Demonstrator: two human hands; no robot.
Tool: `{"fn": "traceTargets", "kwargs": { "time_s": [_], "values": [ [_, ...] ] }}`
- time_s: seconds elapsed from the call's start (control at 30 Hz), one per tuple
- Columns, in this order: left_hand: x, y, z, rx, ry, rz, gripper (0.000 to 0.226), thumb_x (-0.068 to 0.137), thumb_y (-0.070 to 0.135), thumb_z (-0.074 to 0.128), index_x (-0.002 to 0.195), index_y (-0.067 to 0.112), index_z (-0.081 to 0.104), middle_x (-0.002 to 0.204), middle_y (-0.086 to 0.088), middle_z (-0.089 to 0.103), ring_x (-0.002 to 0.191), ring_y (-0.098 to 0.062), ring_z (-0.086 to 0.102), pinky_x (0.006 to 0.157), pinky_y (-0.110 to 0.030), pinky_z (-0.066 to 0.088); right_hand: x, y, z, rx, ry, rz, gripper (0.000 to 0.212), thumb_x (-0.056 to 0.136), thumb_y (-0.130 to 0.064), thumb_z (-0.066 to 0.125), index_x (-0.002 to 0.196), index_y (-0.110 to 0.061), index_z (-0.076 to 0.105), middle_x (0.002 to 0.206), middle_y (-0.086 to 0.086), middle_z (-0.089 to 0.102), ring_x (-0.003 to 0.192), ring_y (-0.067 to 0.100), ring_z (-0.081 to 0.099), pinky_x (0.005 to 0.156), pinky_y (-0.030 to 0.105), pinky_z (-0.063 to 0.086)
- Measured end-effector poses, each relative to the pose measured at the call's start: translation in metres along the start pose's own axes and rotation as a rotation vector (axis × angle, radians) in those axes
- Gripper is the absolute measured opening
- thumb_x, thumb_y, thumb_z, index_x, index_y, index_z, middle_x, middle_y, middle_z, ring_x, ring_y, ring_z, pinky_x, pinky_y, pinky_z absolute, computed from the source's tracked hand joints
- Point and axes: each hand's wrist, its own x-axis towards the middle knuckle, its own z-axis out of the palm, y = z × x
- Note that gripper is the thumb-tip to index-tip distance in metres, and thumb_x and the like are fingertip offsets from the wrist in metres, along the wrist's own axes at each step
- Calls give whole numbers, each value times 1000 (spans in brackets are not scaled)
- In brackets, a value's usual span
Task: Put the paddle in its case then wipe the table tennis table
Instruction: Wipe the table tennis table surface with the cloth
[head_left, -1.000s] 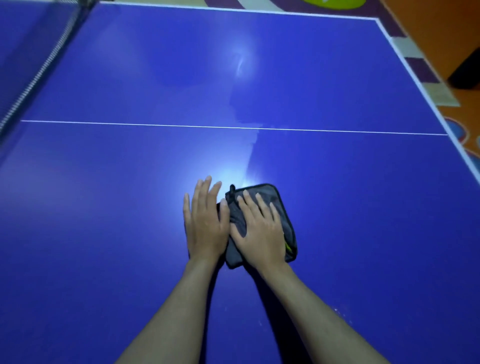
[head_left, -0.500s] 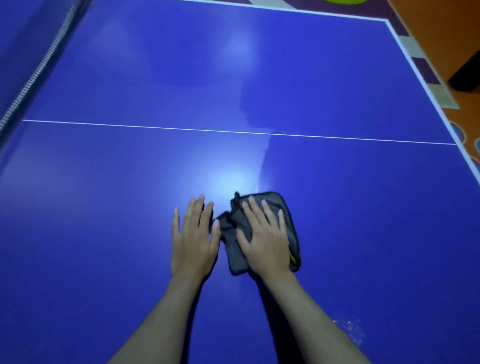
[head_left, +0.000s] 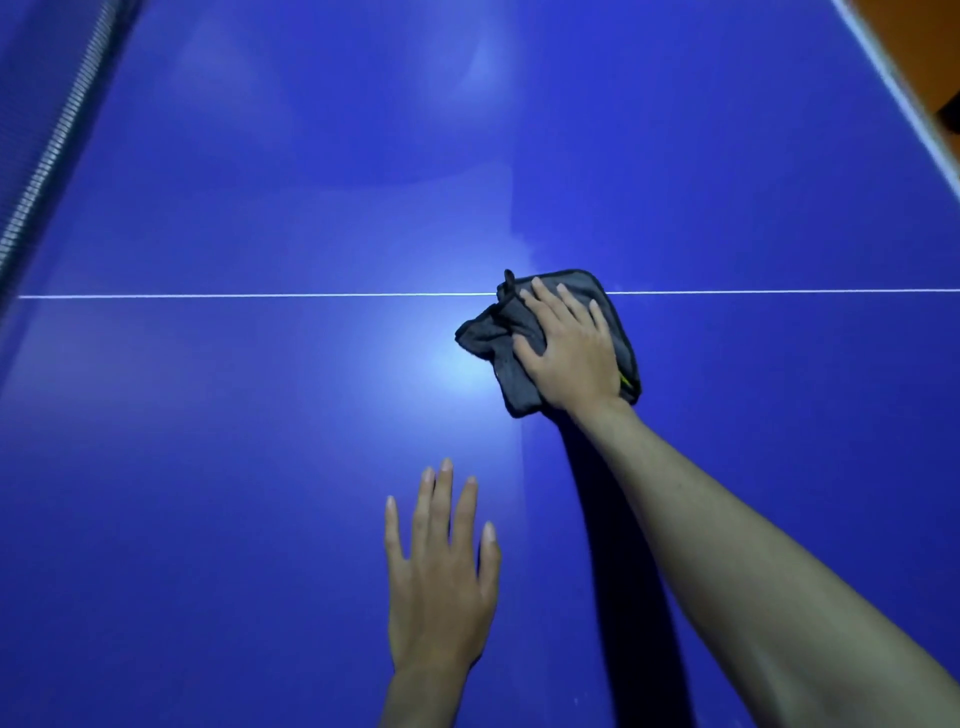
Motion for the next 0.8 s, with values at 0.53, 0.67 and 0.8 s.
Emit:
{"fn": "traceTargets", "kwargs": {
  "time_s": [0.53,0.67,0.8],
  "values": [
    [1,-2,-6,-238,67,-36,56,101,27,25,157,23,33,171,2,18,159,-14,9,127,-55,10,-92,-21,3,41,40,19,62,98,-51,46,154,-25,50,165,-11,39,155,15,30,128,44,20],
    [-2,-5,-13,-447,134,-33,53,100,29,25,151,22,40,167,5,26,158,-10,12,128,-51,5,-166,-32,0,34,34,37,64,98,-52,44,156,-25,47,166,-11,38,156,14,28,128,44,20],
    [-8,-7,-22,-458,213,23,48,102,28,31,145,18,47,162,3,36,156,-13,19,129,-49,7,-243,-46,-5,22,33,38,65,99,-52,43,157,-25,45,166,-10,37,156,14,27,128,45,20]
  ]
}}
